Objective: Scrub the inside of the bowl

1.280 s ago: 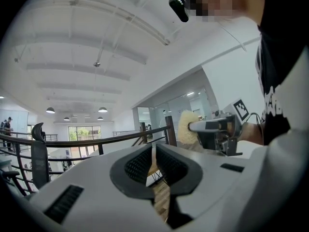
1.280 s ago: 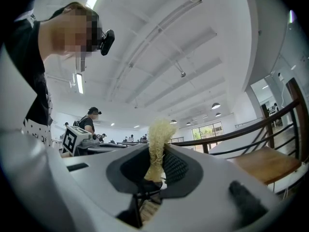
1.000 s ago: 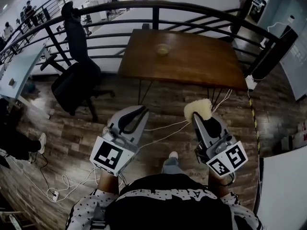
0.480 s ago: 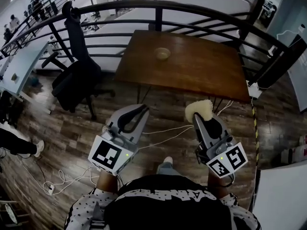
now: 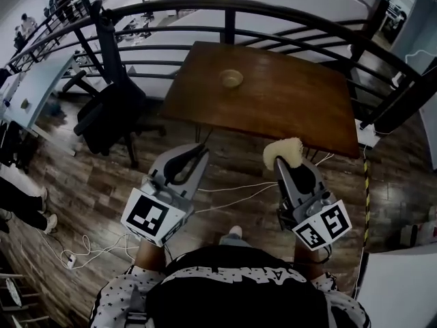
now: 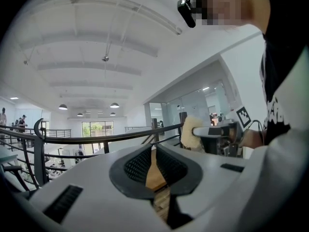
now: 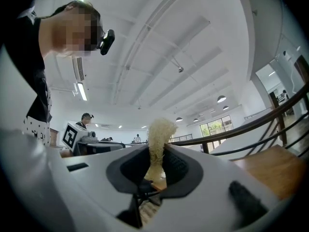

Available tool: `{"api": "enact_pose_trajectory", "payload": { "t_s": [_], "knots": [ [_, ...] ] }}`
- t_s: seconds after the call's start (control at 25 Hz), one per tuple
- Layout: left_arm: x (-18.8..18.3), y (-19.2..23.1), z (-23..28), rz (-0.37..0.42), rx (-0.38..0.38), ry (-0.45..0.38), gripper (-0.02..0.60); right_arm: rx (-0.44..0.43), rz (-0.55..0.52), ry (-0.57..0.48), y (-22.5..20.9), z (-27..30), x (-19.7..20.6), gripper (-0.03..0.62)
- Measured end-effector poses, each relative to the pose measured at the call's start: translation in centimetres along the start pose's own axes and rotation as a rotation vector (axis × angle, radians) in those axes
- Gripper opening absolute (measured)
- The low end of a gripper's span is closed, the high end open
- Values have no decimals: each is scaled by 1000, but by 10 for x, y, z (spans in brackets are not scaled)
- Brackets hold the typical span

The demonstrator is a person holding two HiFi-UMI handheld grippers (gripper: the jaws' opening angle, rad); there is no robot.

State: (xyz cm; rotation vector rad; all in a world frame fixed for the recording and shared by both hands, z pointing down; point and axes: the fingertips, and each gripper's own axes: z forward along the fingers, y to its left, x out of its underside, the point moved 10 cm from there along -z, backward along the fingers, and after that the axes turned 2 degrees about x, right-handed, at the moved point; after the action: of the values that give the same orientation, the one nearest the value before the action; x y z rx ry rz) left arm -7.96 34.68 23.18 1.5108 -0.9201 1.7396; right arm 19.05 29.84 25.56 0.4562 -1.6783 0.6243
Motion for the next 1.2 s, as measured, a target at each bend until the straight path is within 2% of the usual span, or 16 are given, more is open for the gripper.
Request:
{"api": "enact_pose_trajectory", "payload": {
  "t_s": [0.32,0.52,0.96,1.2],
  "knots": [
    [0,-15,61,-3,-44,24,18,-18,30,-4,-68,-6,8,63],
    [1,-11,66,-10,-62,32,18,-67,31,-4,-69,5,11,63],
    [1,-16,81,-8,-55,15,18,-54,44,-19,-89,0,14,63],
    [8,-10,79,-31,-80,8,18,-63,35,-14,-91,2,17,64]
  ]
}}
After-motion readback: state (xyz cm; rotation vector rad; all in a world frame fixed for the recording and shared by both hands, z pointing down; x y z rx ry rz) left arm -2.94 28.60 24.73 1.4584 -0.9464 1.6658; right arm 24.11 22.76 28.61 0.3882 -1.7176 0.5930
